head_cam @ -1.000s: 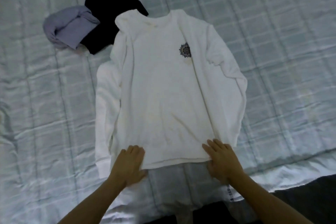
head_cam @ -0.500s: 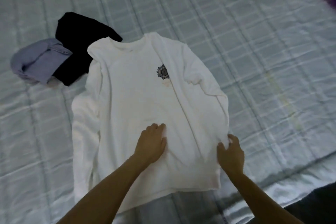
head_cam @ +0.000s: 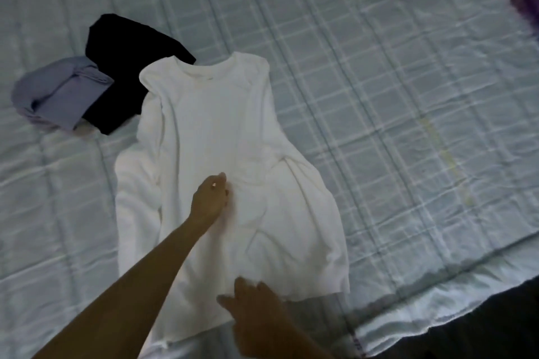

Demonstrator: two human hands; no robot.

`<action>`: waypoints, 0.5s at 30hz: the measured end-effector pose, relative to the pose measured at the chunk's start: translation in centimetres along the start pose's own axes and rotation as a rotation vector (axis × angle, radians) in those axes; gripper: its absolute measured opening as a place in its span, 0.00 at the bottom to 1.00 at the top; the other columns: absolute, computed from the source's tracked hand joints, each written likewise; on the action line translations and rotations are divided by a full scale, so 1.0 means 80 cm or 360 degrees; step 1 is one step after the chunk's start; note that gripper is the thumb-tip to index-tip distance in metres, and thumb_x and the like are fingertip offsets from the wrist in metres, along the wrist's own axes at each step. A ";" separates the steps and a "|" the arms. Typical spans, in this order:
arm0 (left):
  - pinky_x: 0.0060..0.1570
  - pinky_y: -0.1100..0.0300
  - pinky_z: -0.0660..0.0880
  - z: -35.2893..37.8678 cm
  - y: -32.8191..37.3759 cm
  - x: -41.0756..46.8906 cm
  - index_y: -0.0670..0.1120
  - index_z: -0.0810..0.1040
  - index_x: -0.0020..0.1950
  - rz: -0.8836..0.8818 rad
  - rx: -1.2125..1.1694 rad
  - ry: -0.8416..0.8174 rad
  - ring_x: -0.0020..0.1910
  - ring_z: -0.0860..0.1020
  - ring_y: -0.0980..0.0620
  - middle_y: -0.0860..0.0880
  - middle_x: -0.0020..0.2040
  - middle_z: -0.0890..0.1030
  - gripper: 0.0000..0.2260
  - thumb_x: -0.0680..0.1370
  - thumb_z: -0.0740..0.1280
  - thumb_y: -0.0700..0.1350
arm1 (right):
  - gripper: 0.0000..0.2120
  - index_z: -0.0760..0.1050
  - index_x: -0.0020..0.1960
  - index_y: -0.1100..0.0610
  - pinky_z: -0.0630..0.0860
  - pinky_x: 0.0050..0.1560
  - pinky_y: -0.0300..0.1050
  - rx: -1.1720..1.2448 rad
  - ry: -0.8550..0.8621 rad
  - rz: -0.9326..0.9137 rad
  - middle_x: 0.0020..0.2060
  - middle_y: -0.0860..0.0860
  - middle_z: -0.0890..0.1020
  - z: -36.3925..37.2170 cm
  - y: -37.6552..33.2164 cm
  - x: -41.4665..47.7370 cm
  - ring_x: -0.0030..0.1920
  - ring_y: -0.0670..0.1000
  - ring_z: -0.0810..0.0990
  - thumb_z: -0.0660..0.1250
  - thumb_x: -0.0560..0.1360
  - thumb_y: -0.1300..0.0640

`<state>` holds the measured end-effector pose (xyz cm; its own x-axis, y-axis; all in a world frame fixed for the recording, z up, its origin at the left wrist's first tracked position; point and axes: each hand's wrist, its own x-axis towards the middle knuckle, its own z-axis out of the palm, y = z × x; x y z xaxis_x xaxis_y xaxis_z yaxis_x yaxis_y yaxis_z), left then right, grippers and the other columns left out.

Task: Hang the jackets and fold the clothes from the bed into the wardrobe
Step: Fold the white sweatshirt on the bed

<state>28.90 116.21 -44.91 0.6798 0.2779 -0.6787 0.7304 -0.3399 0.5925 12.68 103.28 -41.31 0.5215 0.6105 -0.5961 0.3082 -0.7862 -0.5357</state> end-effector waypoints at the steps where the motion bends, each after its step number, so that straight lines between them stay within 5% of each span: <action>1: 0.57 0.48 0.75 -0.004 -0.010 -0.002 0.47 0.74 0.60 0.0055 0.0148 -0.0027 0.53 0.79 0.42 0.44 0.55 0.80 0.17 0.80 0.57 0.57 | 0.20 0.69 0.66 0.52 0.69 0.58 0.54 0.0119 -0.0128 0.0089 0.60 0.57 0.69 0.008 0.000 -0.003 0.56 0.63 0.73 0.63 0.75 0.55; 3: 0.62 0.49 0.71 0.007 -0.026 -0.011 0.47 0.65 0.70 0.0149 0.0316 -0.0070 0.61 0.75 0.43 0.43 0.64 0.74 0.25 0.78 0.60 0.59 | 0.18 0.70 0.66 0.47 0.71 0.58 0.52 0.0270 -0.0066 0.0208 0.59 0.54 0.71 0.014 0.010 -0.010 0.55 0.61 0.75 0.57 0.77 0.48; 5: 0.65 0.49 0.68 0.031 -0.039 -0.021 0.46 0.59 0.74 0.0259 0.0428 -0.0044 0.66 0.70 0.43 0.42 0.69 0.68 0.33 0.76 0.64 0.60 | 0.18 0.74 0.62 0.47 0.74 0.56 0.48 0.0459 0.0280 0.0364 0.55 0.50 0.76 0.014 0.031 -0.013 0.54 0.55 0.77 0.53 0.77 0.47; 10: 0.66 0.45 0.63 0.067 -0.056 -0.025 0.47 0.52 0.75 0.0232 0.0839 0.0142 0.70 0.61 0.41 0.41 0.73 0.59 0.42 0.70 0.66 0.65 | 0.15 0.74 0.62 0.51 0.69 0.59 0.38 0.0518 0.1097 0.0805 0.55 0.49 0.77 -0.004 0.104 0.005 0.56 0.49 0.75 0.63 0.76 0.54; 13: 0.69 0.43 0.55 0.082 -0.055 -0.037 0.47 0.47 0.76 0.0239 0.1269 -0.0032 0.74 0.52 0.39 0.41 0.76 0.48 0.48 0.67 0.63 0.72 | 0.19 0.69 0.67 0.52 0.67 0.64 0.45 0.0462 0.1031 0.0986 0.62 0.50 0.75 -0.013 0.138 0.021 0.61 0.51 0.73 0.63 0.77 0.52; 15: 0.65 0.45 0.62 0.090 -0.055 -0.042 0.46 0.52 0.74 0.0254 0.1363 -0.0001 0.71 0.58 0.39 0.38 0.74 0.54 0.39 0.72 0.65 0.63 | 0.19 0.67 0.69 0.50 0.65 0.67 0.44 0.0481 0.0805 0.1001 0.64 0.49 0.73 -0.014 0.138 0.031 0.63 0.50 0.72 0.60 0.79 0.51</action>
<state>22.93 110.31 -48.37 0.7695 0.1688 -0.6159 0.3252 -0.9336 0.1506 18.23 96.02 -48.03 0.8381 -0.1022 -0.5358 -0.3444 -0.8609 -0.3745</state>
